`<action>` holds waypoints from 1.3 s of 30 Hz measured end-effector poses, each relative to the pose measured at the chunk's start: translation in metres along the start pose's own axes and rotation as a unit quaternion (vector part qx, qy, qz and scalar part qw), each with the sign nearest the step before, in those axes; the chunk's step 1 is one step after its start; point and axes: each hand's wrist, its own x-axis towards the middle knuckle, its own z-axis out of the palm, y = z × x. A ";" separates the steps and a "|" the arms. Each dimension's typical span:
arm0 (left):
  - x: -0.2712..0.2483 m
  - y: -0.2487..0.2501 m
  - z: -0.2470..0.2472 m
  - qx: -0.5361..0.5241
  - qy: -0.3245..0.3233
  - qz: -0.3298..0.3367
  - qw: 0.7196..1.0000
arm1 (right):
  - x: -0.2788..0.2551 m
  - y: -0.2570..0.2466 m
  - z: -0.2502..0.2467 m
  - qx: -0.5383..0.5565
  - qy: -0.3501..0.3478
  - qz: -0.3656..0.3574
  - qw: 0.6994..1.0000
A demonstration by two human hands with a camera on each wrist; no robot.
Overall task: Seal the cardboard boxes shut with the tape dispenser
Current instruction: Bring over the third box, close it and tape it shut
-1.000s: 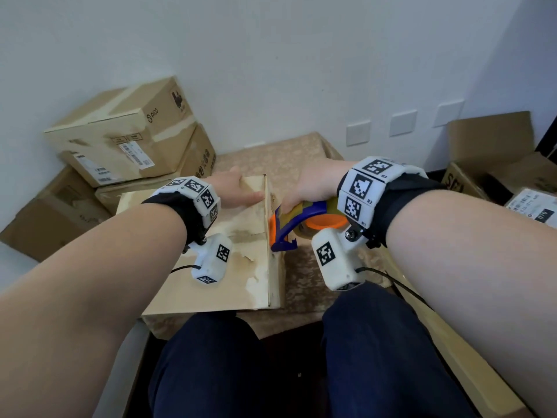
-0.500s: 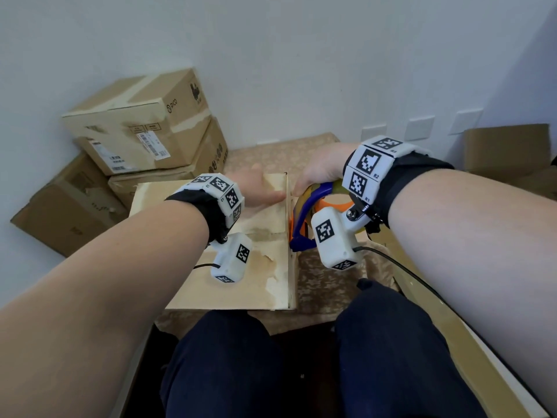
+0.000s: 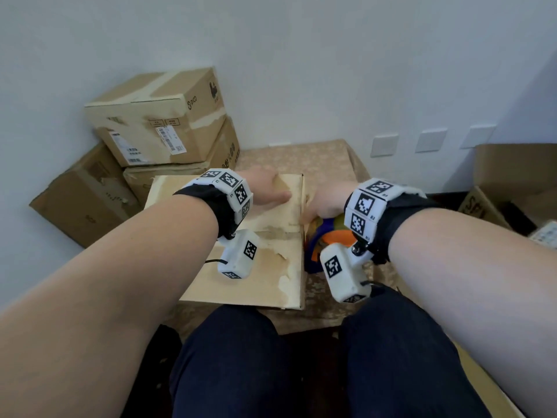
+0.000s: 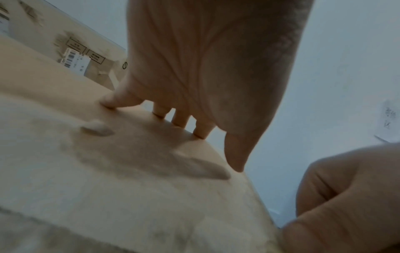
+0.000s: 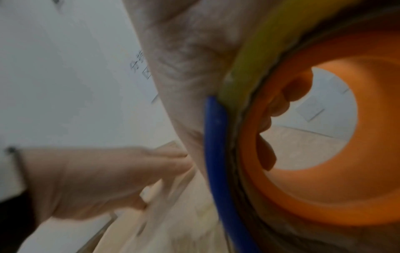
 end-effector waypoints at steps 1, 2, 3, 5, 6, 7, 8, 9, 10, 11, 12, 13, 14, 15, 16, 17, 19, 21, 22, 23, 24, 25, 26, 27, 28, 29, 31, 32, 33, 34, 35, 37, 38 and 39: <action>-0.001 -0.004 -0.002 -0.006 -0.005 0.003 1.000 | -0.003 -0.001 -0.003 -0.025 0.002 0.011 1.000; -0.001 -0.008 -0.003 -0.014 -0.007 0.003 1.000 | -0.003 0.002 -0.009 -0.042 0.005 0.019 0.999; -0.002 -0.012 -0.004 -0.024 -0.004 0.003 1.000 | -0.005 0.004 -0.016 -0.050 0.011 0.027 0.998; -0.006 -0.024 -0.005 -0.065 0.010 -0.004 0.998 | -0.007 0.009 -0.027 -0.068 0.050 0.040 0.996; -0.008 -0.032 -0.006 -0.089 0.020 -0.010 0.996 | -0.006 0.011 -0.032 -0.090 0.073 0.037 0.993; -0.011 -0.040 -0.006 -0.109 0.028 -0.019 0.994 | -0.009 0.013 -0.036 -0.112 0.093 0.038 0.989; -0.015 -0.048 -0.005 -0.118 0.035 -0.031 0.992 | -0.010 0.014 -0.040 -0.112 0.114 0.043 0.986; -0.020 -0.057 -0.003 -0.123 0.039 -0.045 0.991 | -0.010 0.014 -0.042 -0.110 0.130 0.052 0.984; -0.025 -0.067 -0.002 -0.127 0.037 -0.066 0.989 | -0.007 0.015 -0.044 -0.108 0.151 0.053 0.981; -0.031 -0.077 0.000 -0.131 0.035 -0.089 0.987 | -0.006 0.016 -0.045 -0.089 0.184 0.060 0.977; -0.037 -0.089 0.003 -0.130 0.031 -0.115 0.984 | -0.003 0.015 -0.044 -0.056 0.222 0.074 0.971; -0.044 -0.100 0.005 -0.126 0.026 -0.136 0.982 | -0.004 0.012 -0.044 -0.012 0.253 0.087 0.964; -0.050 -0.111 0.007 -0.121 0.016 -0.161 0.979 | -0.003 0.009 -0.044 0.021 0.287 0.082 0.954; -0.056 -0.123 0.010 -0.114 0.007 -0.184 0.976 | -0.004 0.003 -0.044 0.031 0.324 0.071 0.943; -0.061 -0.134 0.014 -0.104 -0.004 -0.207 0.973 | -0.005 -0.002 -0.044 0.029 0.353 0.068 0.933; -0.067 -0.144 0.018 -0.097 -0.012 -0.228 0.969 | -0.008 -0.007 -0.044 0.026 0.381 0.060 0.922; -0.080 -0.160 0.026 -0.108 -0.029 -0.250 0.962 | -0.010 -0.021 -0.044 0.023 0.420 0.025 0.907; -0.090 -0.171 0.034 -0.161 -0.059 -0.247 0.954 | -0.007 -0.031 -0.042 0.039 0.429 -0.017 0.902; -0.096 -0.177 0.038 -0.181 -0.075 -0.248 0.949 | -0.005 -0.038 -0.039 0.040 0.424 -0.037 0.904; -0.100 -0.181 0.041 -0.194 -0.092 -0.245 0.945 | -0.005 -0.044 -0.036 0.036 0.412 -0.055 0.909; -0.105 -0.184 0.042 -0.207 -0.107 -0.247 0.941 | -0.004 -0.051 -0.032 0.025 0.398 -0.068 0.915; -0.109 -0.186 0.044 -0.220 -0.117 -0.246 0.937 | -0.004 -0.056 -0.028 0.019 0.382 -0.077 0.921; -0.112 -0.187 0.045 -0.223 -0.125 -0.249 0.934 | -0.004 -0.061 -0.024 0.022 0.365 -0.081 0.927; -0.114 -0.188 0.046 -0.219 -0.130 -0.248 0.935 | -0.006 -0.064 -0.021 0.027 0.348 -0.079 0.934; -0.116 -0.189 0.047 -0.211 -0.137 -0.246 0.936 | -0.006 -0.067 -0.017 0.027 0.333 -0.078 0.939; -0.117 -0.188 0.047 -0.208 -0.142 -0.241 0.937 | -0.009 -0.069 -0.015 0.020 0.322 -0.077 0.944; -0.120 -0.187 0.048 -0.224 -0.154 -0.238 0.932 | -0.008 -0.070 -0.011 -0.001 0.294 -0.080 0.952; -0.121 -0.186 0.049 -0.228 -0.158 -0.234 0.932 | -0.007 -0.069 -0.010 -0.015 0.279 -0.082 0.957; -0.121 -0.185 0.049 -0.225 -0.159 -0.230 0.934 | -0.007 -0.068 -0.009 -0.024 0.266 -0.084 0.960; -0.122 -0.183 0.049 -0.215 -0.158 -0.222 0.938 | -0.004 -0.066 -0.009 -0.030 0.257 -0.080 0.963; -0.122 -0.181 0.047 -0.208 -0.152 -0.213 0.942 | -0.002 -0.065 -0.010 -0.034 0.254 -0.072 0.964; -0.119 -0.177 0.044 -0.203 -0.135 -0.202 0.949 | 0.006 -0.061 -0.012 -0.041 0.254 -0.061 0.964; -0.118 -0.173 0.041 -0.202 -0.127 -0.198 0.951 | 0.014 -0.057 -0.014 -0.046 0.250 -0.052 0.966; -0.115 -0.169 0.039 -0.197 -0.120 -0.192 0.954 | 0.020 -0.053 -0.016 -0.051 0.244 -0.046 0.967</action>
